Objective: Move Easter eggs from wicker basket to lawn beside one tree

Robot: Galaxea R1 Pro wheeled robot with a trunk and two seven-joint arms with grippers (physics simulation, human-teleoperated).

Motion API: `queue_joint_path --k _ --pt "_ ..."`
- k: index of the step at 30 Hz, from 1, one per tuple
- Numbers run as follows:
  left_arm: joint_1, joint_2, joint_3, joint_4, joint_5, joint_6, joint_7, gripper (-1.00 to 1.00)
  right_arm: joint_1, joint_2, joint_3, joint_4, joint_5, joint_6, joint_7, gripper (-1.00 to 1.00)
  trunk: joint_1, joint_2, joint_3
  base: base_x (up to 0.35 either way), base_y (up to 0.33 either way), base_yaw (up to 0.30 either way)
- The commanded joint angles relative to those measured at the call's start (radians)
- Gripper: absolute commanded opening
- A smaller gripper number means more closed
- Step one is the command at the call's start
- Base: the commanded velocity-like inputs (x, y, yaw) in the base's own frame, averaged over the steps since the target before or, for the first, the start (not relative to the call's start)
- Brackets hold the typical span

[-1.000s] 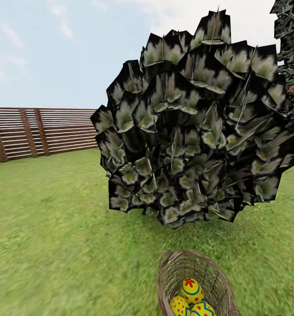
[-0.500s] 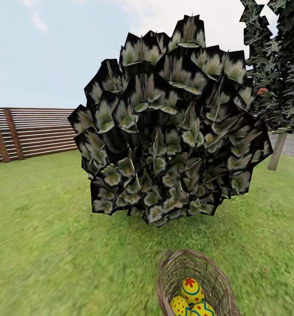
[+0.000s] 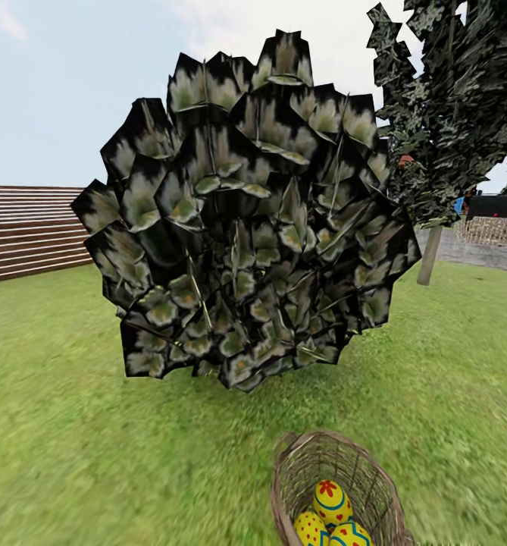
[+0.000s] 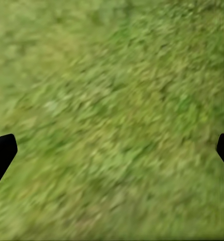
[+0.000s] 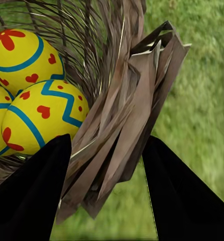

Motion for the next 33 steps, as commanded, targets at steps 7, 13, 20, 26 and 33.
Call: queue_joint_path --k 7,13,20,26,33 --pt "0.000 -0.001 -0.001 -0.002 0.006 0.005 0.003 1.00 -0.001 0.000 0.001 0.000 -0.003 -0.005 0.000 -1.00 0.000 -0.001 -0.001 0.000 0.000 -0.269" --pt "0.000 -0.002 -0.001 -0.002 0.006 0.005 0.003 1.00 -0.001 0.000 0.001 0.000 -0.003 -0.005 0.000 -1.00 0.000 -0.001 -0.001 0.000 0.000 -0.269" --pt "0.000 -0.002 -0.001 -0.002 0.006 0.005 0.003 1.00 -0.001 0.000 0.001 0.000 -0.003 -0.005 0.000 -1.00 0.000 -0.001 -0.001 0.000 0.000 -0.270" --pt "0.000 -0.002 -0.001 -0.002 0.006 0.005 0.003 1.00 -0.001 0.000 0.001 -0.001 -0.004 -0.005 0.000 -1.00 0.000 -0.001 -0.001 0.000 -0.153 -0.270" --pt "0.000 -0.001 -0.001 -0.002 0.006 0.005 0.003 1.00 -0.001 0.000 0.001 -0.002 -0.005 -0.005 0.000 -1.00 0.000 -0.001 -0.001 0.000 -0.288 -0.126"
